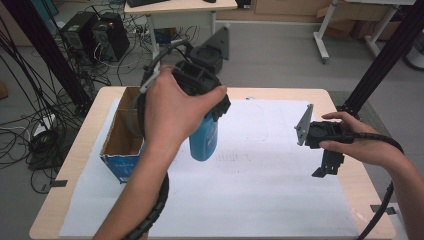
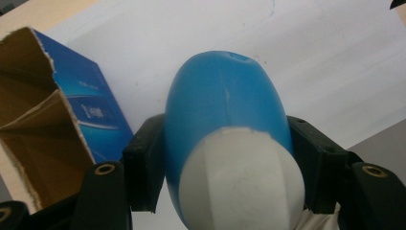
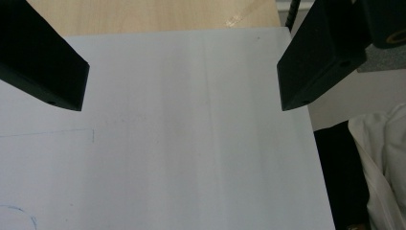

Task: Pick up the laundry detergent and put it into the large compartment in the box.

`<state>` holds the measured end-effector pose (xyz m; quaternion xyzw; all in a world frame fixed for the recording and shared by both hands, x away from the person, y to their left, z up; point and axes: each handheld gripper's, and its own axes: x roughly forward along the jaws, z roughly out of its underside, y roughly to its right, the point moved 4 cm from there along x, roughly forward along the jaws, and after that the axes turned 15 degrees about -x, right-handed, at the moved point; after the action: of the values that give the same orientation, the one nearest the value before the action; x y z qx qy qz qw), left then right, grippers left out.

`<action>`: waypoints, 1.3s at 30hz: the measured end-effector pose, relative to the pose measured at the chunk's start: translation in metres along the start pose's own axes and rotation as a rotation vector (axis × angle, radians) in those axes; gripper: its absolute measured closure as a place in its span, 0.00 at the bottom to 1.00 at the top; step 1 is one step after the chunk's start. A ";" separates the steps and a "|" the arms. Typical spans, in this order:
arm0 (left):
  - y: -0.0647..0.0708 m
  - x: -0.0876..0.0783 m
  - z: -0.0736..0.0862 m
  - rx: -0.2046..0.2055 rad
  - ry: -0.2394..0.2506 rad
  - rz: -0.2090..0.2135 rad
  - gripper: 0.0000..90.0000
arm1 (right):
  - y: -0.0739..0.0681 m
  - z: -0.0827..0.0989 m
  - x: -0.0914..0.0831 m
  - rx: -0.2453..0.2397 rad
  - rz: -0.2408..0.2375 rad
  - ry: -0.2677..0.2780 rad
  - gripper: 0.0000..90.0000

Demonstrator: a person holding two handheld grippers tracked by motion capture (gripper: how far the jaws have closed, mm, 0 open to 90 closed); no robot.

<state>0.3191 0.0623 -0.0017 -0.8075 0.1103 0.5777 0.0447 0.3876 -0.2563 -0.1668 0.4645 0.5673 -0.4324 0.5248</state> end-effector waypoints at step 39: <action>-0.152 -0.030 -0.015 -0.353 0.048 -0.133 0.42 | 0.013 -0.039 -0.012 -0.024 0.002 -0.060 0.04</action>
<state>0.3585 0.2107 0.0233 -0.8218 -0.0454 0.5646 -0.0622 0.3926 -0.2162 -0.1518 0.4457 0.5560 -0.4386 0.5476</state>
